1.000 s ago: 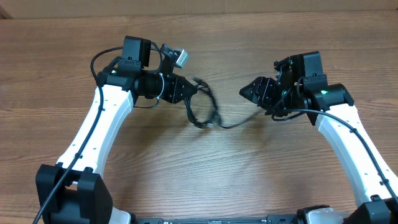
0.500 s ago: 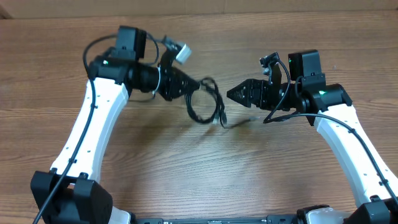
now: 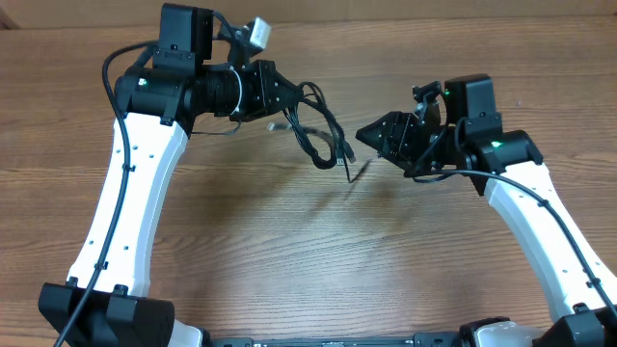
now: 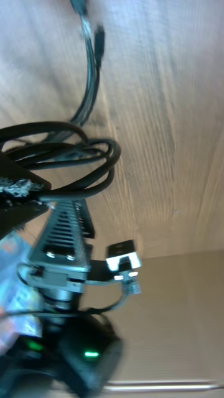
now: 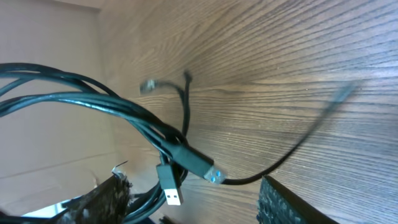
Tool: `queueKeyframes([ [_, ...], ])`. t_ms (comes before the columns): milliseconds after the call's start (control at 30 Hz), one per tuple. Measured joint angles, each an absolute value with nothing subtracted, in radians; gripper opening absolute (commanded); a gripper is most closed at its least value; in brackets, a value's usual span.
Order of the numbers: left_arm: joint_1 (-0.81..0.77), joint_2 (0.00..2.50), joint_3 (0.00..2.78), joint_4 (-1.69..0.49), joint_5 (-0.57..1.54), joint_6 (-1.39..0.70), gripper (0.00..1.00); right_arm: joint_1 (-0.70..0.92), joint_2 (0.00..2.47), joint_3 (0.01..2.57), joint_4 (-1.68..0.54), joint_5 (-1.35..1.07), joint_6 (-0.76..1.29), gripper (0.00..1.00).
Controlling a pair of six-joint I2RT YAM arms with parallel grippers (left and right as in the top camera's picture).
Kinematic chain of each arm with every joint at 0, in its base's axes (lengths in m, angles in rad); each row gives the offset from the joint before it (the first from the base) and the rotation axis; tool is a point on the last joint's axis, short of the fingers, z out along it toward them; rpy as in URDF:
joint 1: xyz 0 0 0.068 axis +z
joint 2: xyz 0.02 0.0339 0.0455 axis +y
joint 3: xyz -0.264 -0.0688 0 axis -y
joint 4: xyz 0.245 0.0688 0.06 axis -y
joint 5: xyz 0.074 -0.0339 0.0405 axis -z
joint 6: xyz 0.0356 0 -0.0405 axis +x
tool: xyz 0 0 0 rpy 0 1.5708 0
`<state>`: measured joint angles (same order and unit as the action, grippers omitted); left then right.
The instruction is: Untangle cables
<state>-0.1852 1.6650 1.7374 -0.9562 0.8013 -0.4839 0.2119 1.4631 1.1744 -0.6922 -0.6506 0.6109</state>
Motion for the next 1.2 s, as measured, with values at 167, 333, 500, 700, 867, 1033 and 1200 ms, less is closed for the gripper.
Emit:
queueKeyframes([
  [167,-0.185,1.665,1.737,-0.963,0.804,-0.611,0.05,0.299,1.463,1.174,-0.672,-0.553,0.502,0.78],
  [333,-0.185,1.665,1.737,-1.022,0.84,-0.545,0.04,0.361,1.464,1.174,-0.643,-0.531,0.353,0.78],
  [500,-0.185,1.665,1.738,-1.117,0.854,-0.28,0.04,0.368,1.464,1.174,-0.638,-0.524,0.276,0.71],
  [700,-0.176,1.665,1.738,-1.155,0.858,-0.102,0.04,0.365,1.467,1.176,-0.72,-0.447,0.273,0.49],
  [867,-0.156,1.665,1.738,-1.153,0.914,-0.049,0.04,0.361,1.552,1.177,-0.757,-0.385,0.384,0.45],
  [1033,-0.156,1.665,1.738,-1.153,0.945,-0.039,0.04,0.361,1.625,1.177,-0.749,-0.427,0.422,0.43],
  [1200,-0.156,1.665,1.738,-1.151,0.935,-0.025,0.04,0.361,1.629,1.177,-0.74,-0.544,0.371,0.27],
])
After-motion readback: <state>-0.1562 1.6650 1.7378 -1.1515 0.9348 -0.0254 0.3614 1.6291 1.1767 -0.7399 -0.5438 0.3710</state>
